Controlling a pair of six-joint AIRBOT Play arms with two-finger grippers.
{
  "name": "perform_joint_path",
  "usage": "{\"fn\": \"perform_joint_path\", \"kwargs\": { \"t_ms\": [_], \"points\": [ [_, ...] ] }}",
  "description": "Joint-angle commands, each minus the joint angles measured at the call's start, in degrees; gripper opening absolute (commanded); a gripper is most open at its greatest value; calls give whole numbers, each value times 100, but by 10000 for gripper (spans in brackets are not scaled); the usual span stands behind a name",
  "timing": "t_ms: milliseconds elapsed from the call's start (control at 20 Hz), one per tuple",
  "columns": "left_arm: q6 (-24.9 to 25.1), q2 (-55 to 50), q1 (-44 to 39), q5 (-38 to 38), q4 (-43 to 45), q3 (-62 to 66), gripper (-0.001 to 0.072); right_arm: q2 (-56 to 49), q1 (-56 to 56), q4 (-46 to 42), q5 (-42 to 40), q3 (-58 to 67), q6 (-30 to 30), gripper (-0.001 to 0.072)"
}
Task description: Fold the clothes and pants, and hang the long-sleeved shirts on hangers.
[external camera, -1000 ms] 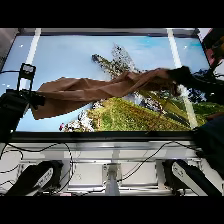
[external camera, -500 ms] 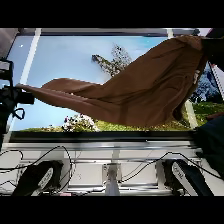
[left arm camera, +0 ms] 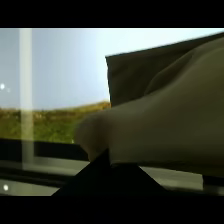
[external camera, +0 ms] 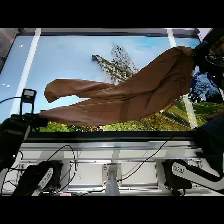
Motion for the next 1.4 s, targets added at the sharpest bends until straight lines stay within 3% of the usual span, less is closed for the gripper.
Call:
{"fn": "perform_joint_path", "kwargs": {
  "t_ms": [0, 150, 350, 550, 600, 650, 700, 750, 850, 900, 1000, 1100, 1150, 1200, 1350],
  "points": [
    [0, 7, 4, -671, -26, -409, 16, -728, 2, 149, -815, 94, 157, 30],
    [2, 7, 4, -1204, -146, -411, 16, -1095, 15, 363, -1213, 332, 258, 31],
    [22, -9, 0, -1165, -1241, -417, 15, -1617, 138, 369, -1318, 822, 407, 31],
    [22, -13, 0, -1126, -1307, -494, 15, -2090, 258, 280, -1469, 1281, 376, 32],
    [20, -13, 0, -1128, -1307, -494, 16, -2124, 258, 114, -1447, 1316, 376, 67],
    [20, -13, 0, -1128, -1307, -494, 16, -2114, 247, -146, -1408, 1318, 372, 299],
    [22, -13, 0, -1128, -1307, -494, 16, -2083, 208, -459, -1303, 1325, 361, 600],
    [22, -13, 0, -1128, -1305, -494, 16, -2022, 129, -820, -1082, 1353, 293, 687],
    [22, -9, 0, -1128, -1305, -494, 16, -1790, -186, -1469, -468, 1390, 212, 686],
    [22, -9, 0, -1123, -1298, -494, 16, -1644, -422, -1674, -31, 1390, 214, 648],
    [22, -9, 0, -1051, -1209, -494, 16, -1421, -1095, -1869, 1362, 1401, 232, 394],
    [22, -9, 0, -962, -1088, -494, 16, -1388, -1810, -1919, 2861, 1399, 227, 399],
    [22, -9, 0, -916, -1016, -494, 16, -1403, -2105, -1961, 3449, 1364, 214, 434],
    [22, -9, 0, -828, -990, -494, 16, -1403, -2358, -1978, 3884, 1268, 177, 505],
    [17, -9, 0, -450, -1005, -494, 16, -1403, -2726, -2151, 4424, 817, -61, 557]
  ]
}}
